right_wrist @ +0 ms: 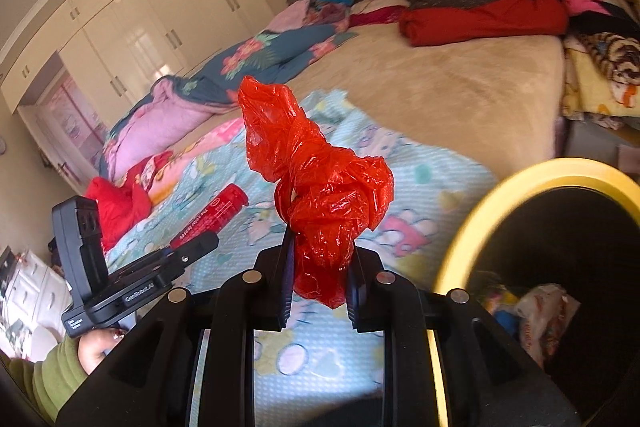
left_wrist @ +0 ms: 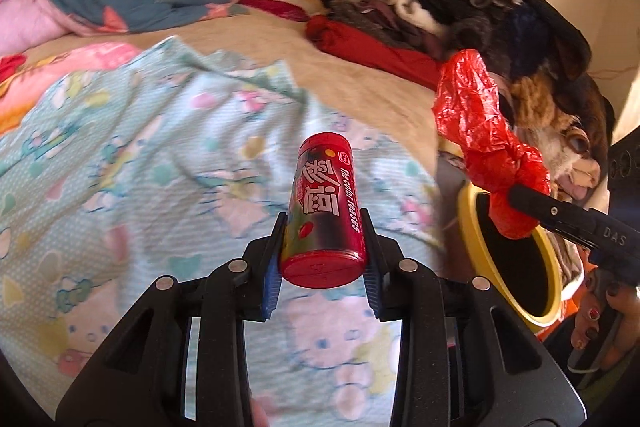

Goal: Collect trash
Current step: 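Carry the red candy tube and red plastic bag in both tools over the bin, then open both tools to drop the candy tube and plastic bag into the bin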

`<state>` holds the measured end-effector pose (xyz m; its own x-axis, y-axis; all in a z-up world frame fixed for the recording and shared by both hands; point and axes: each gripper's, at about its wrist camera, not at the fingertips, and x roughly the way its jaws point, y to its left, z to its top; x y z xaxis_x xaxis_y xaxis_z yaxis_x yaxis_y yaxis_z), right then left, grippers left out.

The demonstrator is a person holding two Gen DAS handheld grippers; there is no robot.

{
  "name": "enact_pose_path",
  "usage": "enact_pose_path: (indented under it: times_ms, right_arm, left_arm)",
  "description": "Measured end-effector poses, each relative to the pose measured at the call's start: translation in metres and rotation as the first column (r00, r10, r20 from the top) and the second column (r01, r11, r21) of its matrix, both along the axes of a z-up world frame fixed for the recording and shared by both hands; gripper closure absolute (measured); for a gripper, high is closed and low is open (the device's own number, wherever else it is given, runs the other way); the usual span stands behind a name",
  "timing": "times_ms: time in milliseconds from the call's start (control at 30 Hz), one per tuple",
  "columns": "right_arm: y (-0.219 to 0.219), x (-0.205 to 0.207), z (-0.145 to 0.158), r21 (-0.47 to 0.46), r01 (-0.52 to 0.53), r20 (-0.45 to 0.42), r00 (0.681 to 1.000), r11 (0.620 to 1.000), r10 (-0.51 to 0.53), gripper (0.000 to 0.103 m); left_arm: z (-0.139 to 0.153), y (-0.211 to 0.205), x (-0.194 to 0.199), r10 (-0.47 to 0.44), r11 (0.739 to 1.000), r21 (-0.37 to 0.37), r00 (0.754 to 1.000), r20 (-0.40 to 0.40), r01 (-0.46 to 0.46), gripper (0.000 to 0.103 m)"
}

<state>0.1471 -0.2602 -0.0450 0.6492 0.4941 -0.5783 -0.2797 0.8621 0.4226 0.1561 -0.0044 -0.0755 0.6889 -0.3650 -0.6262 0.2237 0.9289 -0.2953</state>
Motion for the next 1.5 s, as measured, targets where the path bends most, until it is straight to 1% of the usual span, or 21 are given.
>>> enact_pose_path:
  times_ms: [200, 333, 533, 800, 1100, 1133, 1233, 1300, 1367, 1400, 1467, 1500]
  right_arm:
    - [-0.043, -0.015, 0.007, 0.016, 0.089, 0.013, 0.996, 0.996, -0.089, 0.083]
    - [-0.07, -0.026, 0.012, 0.01, 0.143, 0.031, 0.989, 0.99, -0.143, 0.083]
    - [-0.104, -0.038, 0.015, 0.006, 0.212, 0.03, 0.977, 0.977, -0.212, 0.083]
    - [-0.142, -0.047, 0.006, 0.005, 0.292, -0.014, 0.956, 0.957, -0.292, 0.082]
    - [-0.173, -0.051, -0.013, 0.013, 0.379, -0.086, 0.922, 0.925, -0.377, 0.081]
    - [-0.176, -0.052, -0.015, 0.017, 0.386, -0.094, 0.919, 0.922, -0.383, 0.079]
    - [-0.184, -0.055, -0.02, 0.028, 0.419, -0.118, 0.903, 0.908, -0.413, 0.058]
    - [-0.19, -0.057, -0.022, 0.043, 0.442, -0.128, 0.892, 0.896, -0.434, 0.055]
    - [-0.196, -0.059, -0.022, 0.048, 0.458, -0.135, 0.884, 0.888, -0.448, 0.044]
    - [-0.2, -0.061, -0.022, 0.056, 0.465, -0.137, 0.88, 0.883, -0.455, 0.042]
    - [-0.204, -0.064, -0.021, 0.067, 0.47, -0.143, 0.877, 0.88, -0.458, 0.038]
    - [-0.206, -0.066, -0.021, 0.063, 0.468, -0.144, 0.878, 0.881, -0.456, 0.036]
  left_arm:
    - [0.011, -0.04, -0.006, -0.073, 0.997, -0.002, 0.997, 0.032, 0.073, 0.077]
    - [0.018, -0.063, -0.01, -0.111, 0.994, 0.006, 0.993, 0.047, 0.111, 0.077]
    - [0.026, -0.094, -0.018, -0.164, 0.986, 0.018, 0.984, 0.065, 0.163, 0.077]
    - [0.032, -0.128, -0.025, -0.225, 0.974, 0.042, 0.971, 0.076, 0.223, 0.077]
    - [0.024, -0.166, -0.03, -0.303, 0.951, 0.075, 0.951, 0.057, 0.299, 0.077]
    - [0.022, -0.172, -0.031, -0.315, 0.947, 0.083, 0.948, 0.052, 0.311, 0.077]
    - [0.014, -0.19, -0.033, -0.348, 0.934, 0.095, 0.937, 0.031, 0.344, 0.077]
    - [0.009, -0.199, -0.034, -0.371, 0.926, 0.083, 0.929, 0.019, 0.368, 0.076]
    - [0.005, -0.211, -0.032, -0.388, 0.919, 0.082, 0.922, 0.012, 0.386, 0.077]
    - [0.004, -0.214, -0.031, -0.394, 0.916, 0.081, 0.919, 0.008, 0.392, 0.076]
    - [0.001, -0.224, -0.029, -0.408, 0.91, 0.076, 0.913, 0.005, 0.407, 0.067]
    - [0.001, -0.228, -0.03, -0.417, 0.906, 0.08, 0.909, 0.012, 0.415, 0.066]
